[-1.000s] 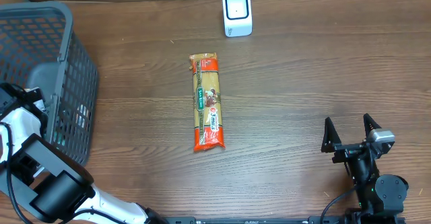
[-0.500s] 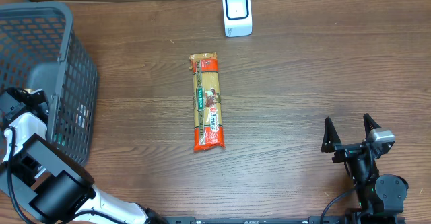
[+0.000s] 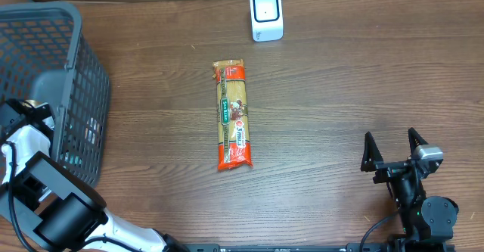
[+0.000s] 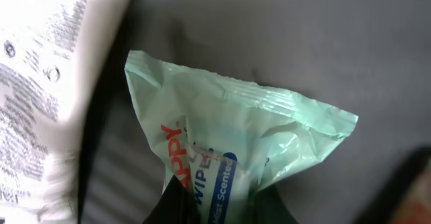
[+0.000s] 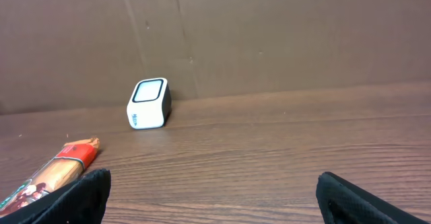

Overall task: Scan the item barcode
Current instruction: 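Carry the green wipes pack out and drop it right of the spaghetti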

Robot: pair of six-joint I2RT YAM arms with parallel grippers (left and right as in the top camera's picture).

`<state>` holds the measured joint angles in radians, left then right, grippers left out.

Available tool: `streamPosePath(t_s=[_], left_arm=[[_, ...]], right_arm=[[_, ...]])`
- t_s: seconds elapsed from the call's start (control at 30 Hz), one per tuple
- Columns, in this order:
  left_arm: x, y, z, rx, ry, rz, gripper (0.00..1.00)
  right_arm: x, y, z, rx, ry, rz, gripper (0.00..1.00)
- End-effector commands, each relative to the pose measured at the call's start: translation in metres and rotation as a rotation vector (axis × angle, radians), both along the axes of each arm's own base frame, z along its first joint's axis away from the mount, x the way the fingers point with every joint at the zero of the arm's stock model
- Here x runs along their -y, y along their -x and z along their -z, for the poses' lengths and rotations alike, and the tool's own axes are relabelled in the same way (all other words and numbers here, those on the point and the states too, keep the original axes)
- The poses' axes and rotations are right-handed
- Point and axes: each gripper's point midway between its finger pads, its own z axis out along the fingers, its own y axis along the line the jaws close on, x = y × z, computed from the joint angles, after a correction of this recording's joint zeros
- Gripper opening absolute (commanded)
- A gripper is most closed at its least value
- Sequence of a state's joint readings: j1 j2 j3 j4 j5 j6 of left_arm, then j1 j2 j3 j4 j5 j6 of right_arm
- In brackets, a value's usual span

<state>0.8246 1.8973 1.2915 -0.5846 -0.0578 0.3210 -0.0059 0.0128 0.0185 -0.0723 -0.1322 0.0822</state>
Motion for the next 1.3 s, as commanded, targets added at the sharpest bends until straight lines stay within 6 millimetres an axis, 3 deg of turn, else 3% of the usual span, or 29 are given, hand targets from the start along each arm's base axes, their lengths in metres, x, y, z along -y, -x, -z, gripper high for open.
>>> streamPosePath(t_s=[0.0, 0.13, 0.27, 0.33, 0.4, 0.5, 0.57, 0.63, 0.83, 1.07, 1.27], left_arm=[[-0.017, -0.025, -0.065, 0.101, -0.098, 0.001, 0.04], [-0.028, -0.05, -0.163, 0.267, -0.221, -0.03, 0.04], [-0.022, -0.061, -0.293, 0.551, -0.334, -0.136, 0.04], [-0.006, -0.061, -0.34, 0.671, -0.34, -0.15, 0.04], [0.023, -0.064, -0.373, 0.776, -0.287, -0.109, 0.04], [0.084, -0.074, -0.394, 0.873, -0.127, 0.042, 0.04], [0.131, -0.08, -0.388, 0.865, 0.004, 0.154, 0.04], [0.175, -0.085, -0.367, 0.791, 0.135, 0.228, 0.04], [0.297, -0.097, -0.27, 0.451, 0.381, 0.417, 0.04], [0.406, -0.119, -0.162, 0.204, 0.428, 0.547, 0.06], [0.492, -0.133, -0.086, 0.082, 0.509, 0.596, 0.08]], right_arm=[[-0.001, 0.0, 0.002, 0.003, 0.002, -0.005, 1.0], [-0.001, 0.0, 0.002, 0.003, 0.002, -0.005, 1.0], [-0.001, 0.0, 0.002, 0.003, 0.002, -0.005, 1.0], [-0.001, 0.0, 0.002, 0.003, 0.002, -0.005, 1.0], [-0.001, 0.0, 0.002, 0.003, 0.002, -0.005, 1.0], [-0.001, 0.0, 0.002, 0.003, 0.002, -0.005, 1.0], [-0.001, 0.0, 0.002, 0.003, 0.002, -0.005, 1.0], [-0.001, 0.0, 0.002, 0.003, 0.002, -0.005, 1.0], [-0.001, 0.0, 0.002, 0.003, 0.002, -0.005, 1.0], [-0.001, 0.0, 0.002, 0.003, 0.002, -0.005, 1.0], [-0.001, 0.0, 0.002, 0.003, 0.002, -0.005, 1.0]])
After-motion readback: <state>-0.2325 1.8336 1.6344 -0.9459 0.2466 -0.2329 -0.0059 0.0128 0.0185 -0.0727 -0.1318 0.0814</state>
